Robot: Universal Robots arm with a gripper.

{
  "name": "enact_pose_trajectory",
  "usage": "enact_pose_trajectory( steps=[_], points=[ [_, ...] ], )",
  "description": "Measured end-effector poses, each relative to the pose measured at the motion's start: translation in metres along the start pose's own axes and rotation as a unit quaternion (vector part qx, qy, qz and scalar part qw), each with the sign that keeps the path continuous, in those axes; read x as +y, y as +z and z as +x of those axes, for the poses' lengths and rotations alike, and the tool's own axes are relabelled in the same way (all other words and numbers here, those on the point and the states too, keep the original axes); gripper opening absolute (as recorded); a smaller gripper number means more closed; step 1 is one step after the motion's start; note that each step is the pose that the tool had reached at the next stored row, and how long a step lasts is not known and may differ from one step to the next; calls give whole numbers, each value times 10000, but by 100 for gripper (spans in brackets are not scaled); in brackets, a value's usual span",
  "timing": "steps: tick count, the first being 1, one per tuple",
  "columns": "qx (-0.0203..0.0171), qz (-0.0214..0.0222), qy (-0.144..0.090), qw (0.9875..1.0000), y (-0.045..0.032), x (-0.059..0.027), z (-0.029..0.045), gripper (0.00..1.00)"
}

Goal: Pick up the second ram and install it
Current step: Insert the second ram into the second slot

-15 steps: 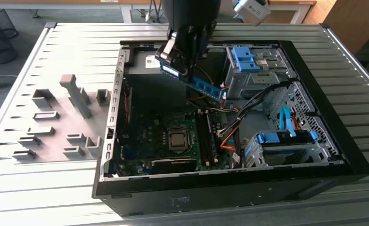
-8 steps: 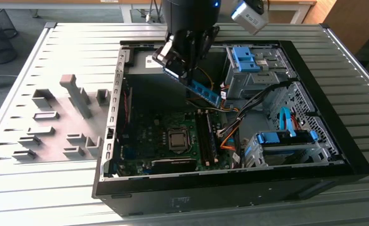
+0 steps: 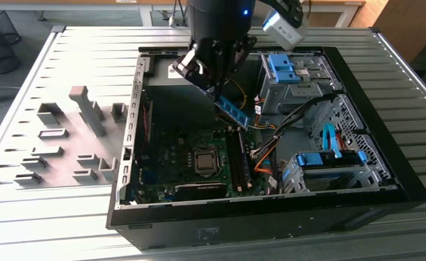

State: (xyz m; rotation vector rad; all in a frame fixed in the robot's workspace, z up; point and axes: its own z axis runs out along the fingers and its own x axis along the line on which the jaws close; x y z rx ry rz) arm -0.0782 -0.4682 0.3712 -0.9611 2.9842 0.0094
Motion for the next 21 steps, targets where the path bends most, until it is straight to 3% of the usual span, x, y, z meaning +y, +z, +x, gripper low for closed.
enact_pose_trajectory(
  steps=[10,13,17,21],
  points=[
    [2,3,117,9999,9,-12,0,14],
    [2,7,256,9997,20,-14,-3,14],
    [3,12,612,9981,42,-15,-3,14],
    [2,15,976,9952,66,-15,-3,14]
  ],
)
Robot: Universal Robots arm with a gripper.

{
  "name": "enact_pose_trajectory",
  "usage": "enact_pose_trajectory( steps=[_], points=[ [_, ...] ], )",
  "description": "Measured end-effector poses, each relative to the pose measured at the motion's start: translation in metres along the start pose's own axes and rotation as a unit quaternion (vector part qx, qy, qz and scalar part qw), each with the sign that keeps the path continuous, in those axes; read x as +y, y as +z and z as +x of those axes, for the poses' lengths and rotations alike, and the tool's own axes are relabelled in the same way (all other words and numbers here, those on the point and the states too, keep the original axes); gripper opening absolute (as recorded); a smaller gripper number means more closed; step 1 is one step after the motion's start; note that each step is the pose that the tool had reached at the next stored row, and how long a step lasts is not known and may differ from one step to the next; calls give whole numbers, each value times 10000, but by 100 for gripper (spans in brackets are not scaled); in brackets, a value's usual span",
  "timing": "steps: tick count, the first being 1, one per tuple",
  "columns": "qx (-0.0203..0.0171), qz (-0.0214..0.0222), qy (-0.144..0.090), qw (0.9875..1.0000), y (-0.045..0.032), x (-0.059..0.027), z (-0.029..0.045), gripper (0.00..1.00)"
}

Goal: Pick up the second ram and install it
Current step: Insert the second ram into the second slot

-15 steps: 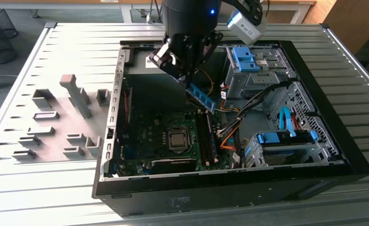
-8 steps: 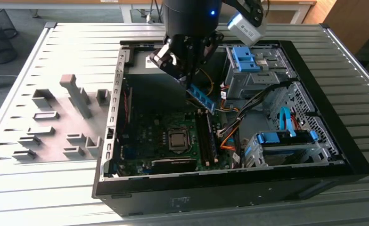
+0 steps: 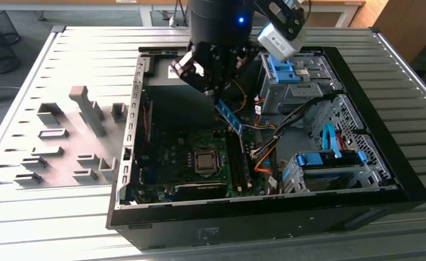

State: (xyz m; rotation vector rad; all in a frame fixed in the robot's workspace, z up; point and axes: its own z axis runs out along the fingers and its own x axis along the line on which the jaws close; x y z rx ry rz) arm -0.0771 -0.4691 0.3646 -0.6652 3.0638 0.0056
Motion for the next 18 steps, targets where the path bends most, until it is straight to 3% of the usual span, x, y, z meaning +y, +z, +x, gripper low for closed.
enact_pose_trajectory(
  steps=[5,9,14,18],
  points=[
    [-1,4,457,9990,31,0,0,14],
    [-2,6,817,9967,56,0,1,14],
    [-2,10,1269,9919,86,0,1,14],
    [-3,12,1631,9866,113,0,1,14]
  ],
)
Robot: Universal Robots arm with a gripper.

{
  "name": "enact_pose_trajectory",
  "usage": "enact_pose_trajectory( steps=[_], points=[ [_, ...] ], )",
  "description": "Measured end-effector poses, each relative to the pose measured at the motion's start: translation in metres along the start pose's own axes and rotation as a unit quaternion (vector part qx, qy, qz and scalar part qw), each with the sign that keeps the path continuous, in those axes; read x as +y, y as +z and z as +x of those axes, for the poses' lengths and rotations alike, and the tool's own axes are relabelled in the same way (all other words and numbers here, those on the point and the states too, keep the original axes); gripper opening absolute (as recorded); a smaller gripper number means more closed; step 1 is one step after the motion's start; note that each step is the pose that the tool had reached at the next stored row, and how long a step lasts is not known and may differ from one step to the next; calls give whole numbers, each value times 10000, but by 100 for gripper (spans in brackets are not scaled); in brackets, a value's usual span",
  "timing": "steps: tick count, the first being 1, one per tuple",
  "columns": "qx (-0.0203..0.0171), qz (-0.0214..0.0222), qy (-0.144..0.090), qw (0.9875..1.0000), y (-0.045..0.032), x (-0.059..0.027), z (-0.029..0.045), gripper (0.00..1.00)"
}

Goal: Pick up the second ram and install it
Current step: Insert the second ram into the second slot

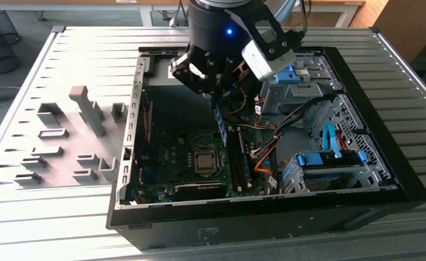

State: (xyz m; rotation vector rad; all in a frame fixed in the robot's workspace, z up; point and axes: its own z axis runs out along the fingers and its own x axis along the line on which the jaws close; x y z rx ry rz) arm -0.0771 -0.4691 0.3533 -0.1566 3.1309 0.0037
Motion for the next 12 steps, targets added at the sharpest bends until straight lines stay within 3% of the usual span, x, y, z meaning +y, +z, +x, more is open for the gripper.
enact_pose_trajectory(
  steps=[5,12],
  points=[
    [-1,3,402,9992,31,0,-2,14],
    [-1,2,414,9991,93,-16,-158,14]
  ],
)
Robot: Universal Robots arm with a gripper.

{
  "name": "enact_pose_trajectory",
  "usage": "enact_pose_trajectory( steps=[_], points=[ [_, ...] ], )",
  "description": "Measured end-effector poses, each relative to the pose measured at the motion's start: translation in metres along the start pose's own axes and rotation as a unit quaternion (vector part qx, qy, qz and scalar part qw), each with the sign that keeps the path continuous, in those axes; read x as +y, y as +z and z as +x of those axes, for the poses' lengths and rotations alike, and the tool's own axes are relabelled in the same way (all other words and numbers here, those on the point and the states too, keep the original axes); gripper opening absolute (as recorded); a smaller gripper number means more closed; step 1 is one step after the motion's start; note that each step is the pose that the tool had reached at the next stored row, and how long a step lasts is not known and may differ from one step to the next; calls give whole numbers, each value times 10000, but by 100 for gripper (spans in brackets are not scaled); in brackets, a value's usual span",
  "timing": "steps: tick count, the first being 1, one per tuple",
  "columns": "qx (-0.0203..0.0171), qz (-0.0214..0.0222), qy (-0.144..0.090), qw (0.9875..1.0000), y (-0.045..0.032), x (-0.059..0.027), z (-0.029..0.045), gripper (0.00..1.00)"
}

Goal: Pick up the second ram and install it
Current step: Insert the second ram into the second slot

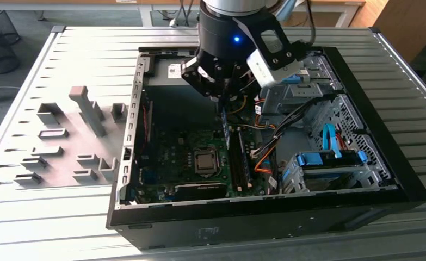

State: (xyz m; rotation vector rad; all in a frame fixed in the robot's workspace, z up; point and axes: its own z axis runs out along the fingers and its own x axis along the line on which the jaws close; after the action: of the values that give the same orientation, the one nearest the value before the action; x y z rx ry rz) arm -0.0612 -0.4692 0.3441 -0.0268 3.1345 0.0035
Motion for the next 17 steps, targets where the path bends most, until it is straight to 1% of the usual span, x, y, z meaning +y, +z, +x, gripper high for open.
enact_pose_trajectory(
  steps=[3,6,12,15,17],
  points=[
    [0,0,3,10000,28,-1,-89,14],
    [1,1,28,10000,68,-2,-145,14],
    [1,1,87,10000,160,-3,-209,14],
    [1,2,86,10000,216,-4,-223,14],
    [1,1,-21,10000,244,-5,-223,14]
  ],
)
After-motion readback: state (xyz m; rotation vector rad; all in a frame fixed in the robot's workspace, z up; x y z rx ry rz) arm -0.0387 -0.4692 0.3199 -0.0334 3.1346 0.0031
